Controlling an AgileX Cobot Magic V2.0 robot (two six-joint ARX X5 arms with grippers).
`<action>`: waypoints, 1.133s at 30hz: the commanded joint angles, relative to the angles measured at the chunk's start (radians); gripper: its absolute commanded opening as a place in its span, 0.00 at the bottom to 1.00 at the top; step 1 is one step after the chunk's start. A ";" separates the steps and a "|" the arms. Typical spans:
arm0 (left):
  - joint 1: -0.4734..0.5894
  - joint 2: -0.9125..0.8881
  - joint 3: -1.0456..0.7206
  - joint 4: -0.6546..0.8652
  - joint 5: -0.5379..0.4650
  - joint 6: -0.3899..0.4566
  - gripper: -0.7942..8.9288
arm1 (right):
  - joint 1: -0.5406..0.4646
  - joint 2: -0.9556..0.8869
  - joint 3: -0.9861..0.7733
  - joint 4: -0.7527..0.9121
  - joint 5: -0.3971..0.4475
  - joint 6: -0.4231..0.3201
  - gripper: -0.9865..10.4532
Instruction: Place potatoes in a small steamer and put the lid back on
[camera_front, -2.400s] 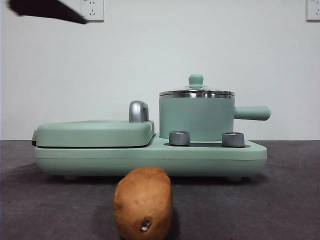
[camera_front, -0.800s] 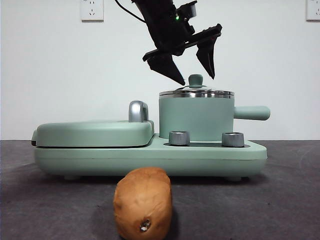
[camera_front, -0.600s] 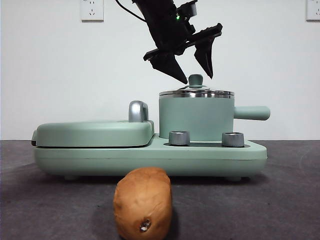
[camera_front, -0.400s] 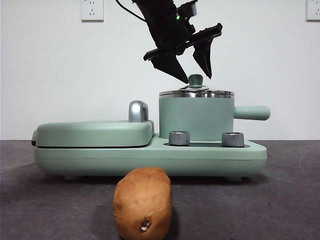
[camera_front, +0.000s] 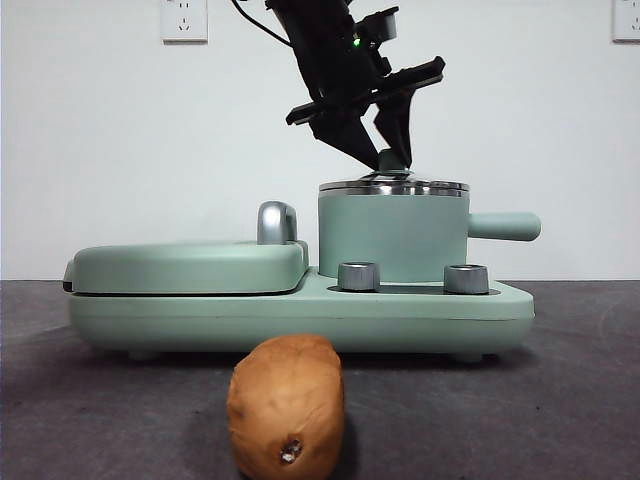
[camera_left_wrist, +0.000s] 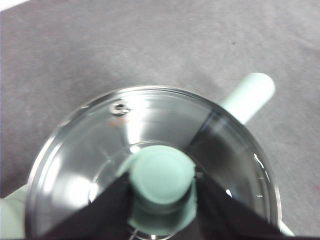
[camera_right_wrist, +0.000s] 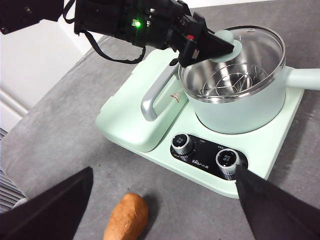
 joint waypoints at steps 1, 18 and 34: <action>-0.012 0.031 0.032 0.022 0.010 0.026 0.13 | 0.002 0.004 0.016 0.007 0.000 0.010 0.48; -0.003 -0.047 0.050 0.026 0.010 0.055 0.09 | 0.002 0.004 0.016 0.008 0.001 0.010 0.48; 0.076 -0.288 0.050 -0.126 0.010 0.084 0.09 | 0.160 0.039 0.016 0.017 0.124 0.089 0.48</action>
